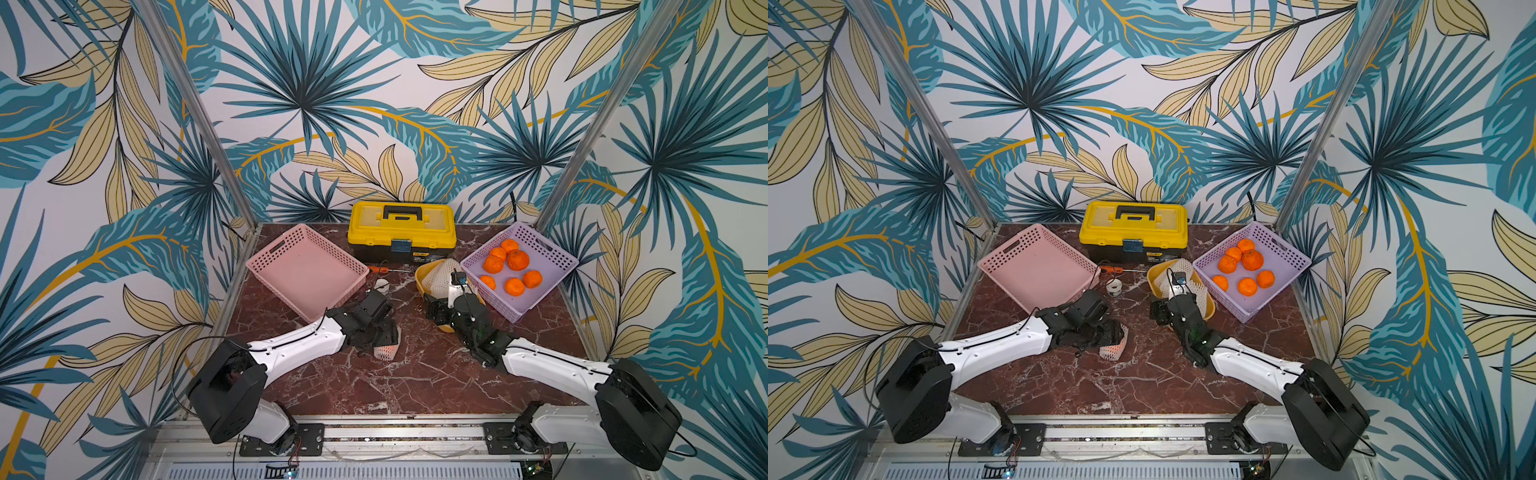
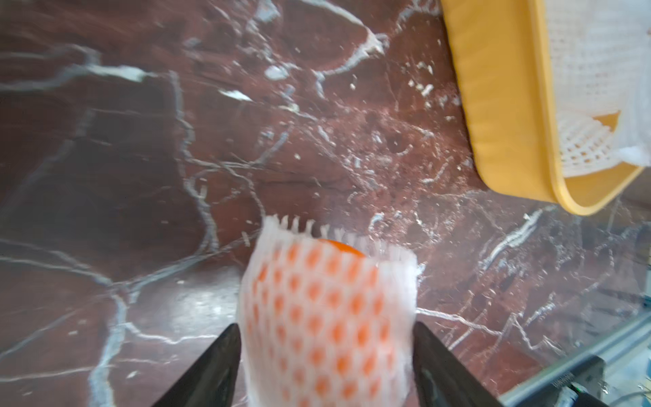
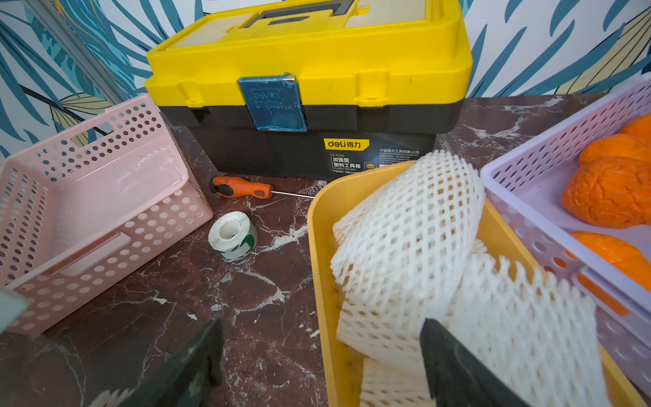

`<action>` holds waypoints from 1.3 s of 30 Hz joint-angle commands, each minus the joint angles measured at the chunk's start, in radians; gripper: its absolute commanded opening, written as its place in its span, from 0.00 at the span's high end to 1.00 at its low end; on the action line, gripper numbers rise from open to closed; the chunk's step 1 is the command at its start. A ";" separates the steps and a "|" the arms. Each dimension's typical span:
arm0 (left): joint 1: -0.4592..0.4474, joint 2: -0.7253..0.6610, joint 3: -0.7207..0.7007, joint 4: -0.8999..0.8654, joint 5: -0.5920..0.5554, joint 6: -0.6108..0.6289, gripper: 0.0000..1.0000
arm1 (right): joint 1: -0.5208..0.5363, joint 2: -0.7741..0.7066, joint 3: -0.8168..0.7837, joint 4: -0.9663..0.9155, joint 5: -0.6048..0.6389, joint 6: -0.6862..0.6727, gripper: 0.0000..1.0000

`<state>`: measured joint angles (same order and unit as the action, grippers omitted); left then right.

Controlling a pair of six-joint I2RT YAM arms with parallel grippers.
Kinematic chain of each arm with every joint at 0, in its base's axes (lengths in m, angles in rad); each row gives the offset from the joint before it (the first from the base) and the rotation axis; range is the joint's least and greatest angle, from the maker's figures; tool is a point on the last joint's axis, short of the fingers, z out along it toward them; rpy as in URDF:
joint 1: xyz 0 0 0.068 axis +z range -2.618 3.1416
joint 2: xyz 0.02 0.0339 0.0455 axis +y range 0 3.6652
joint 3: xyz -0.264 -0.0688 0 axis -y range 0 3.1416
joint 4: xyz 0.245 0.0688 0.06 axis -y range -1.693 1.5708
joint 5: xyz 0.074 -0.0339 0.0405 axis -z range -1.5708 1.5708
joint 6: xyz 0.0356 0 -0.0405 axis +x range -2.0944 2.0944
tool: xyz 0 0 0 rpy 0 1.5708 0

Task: Remove foam nets from oranges
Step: Place the orange at the center of the board, then remove the foam net from the orange.

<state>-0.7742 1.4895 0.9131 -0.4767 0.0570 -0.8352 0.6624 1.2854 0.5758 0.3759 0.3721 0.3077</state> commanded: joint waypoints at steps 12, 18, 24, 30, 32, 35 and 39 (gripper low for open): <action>-0.001 -0.032 0.110 -0.061 0.004 0.064 0.06 | -0.003 0.008 0.019 -0.025 -0.044 -0.013 0.11; 0.068 -0.125 0.169 -0.122 -0.020 0.101 0.01 | -0.027 0.004 0.122 -0.235 -0.118 0.038 0.11; 0.215 -0.206 0.188 -0.168 -0.036 0.117 0.00 | -0.041 0.071 0.349 -0.690 -0.439 0.160 0.10; 0.380 -0.213 0.203 -0.227 0.043 0.095 0.00 | 0.004 0.213 0.475 -0.909 -0.641 0.176 0.18; 0.419 -0.213 0.196 -0.227 0.073 0.101 0.00 | 0.037 0.271 0.514 -0.945 -0.609 0.156 0.19; 0.449 -0.214 0.187 -0.227 0.094 0.130 0.00 | 0.060 0.354 0.592 -0.994 -0.569 0.149 0.20; 0.466 -0.216 0.178 -0.227 0.108 0.183 0.00 | 0.063 0.441 0.704 -1.061 -0.446 0.155 0.18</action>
<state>-0.3183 1.2831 1.0939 -0.6891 0.1326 -0.7074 0.7265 1.6958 1.2095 -0.5827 -0.1600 0.4644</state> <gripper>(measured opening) 0.997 0.811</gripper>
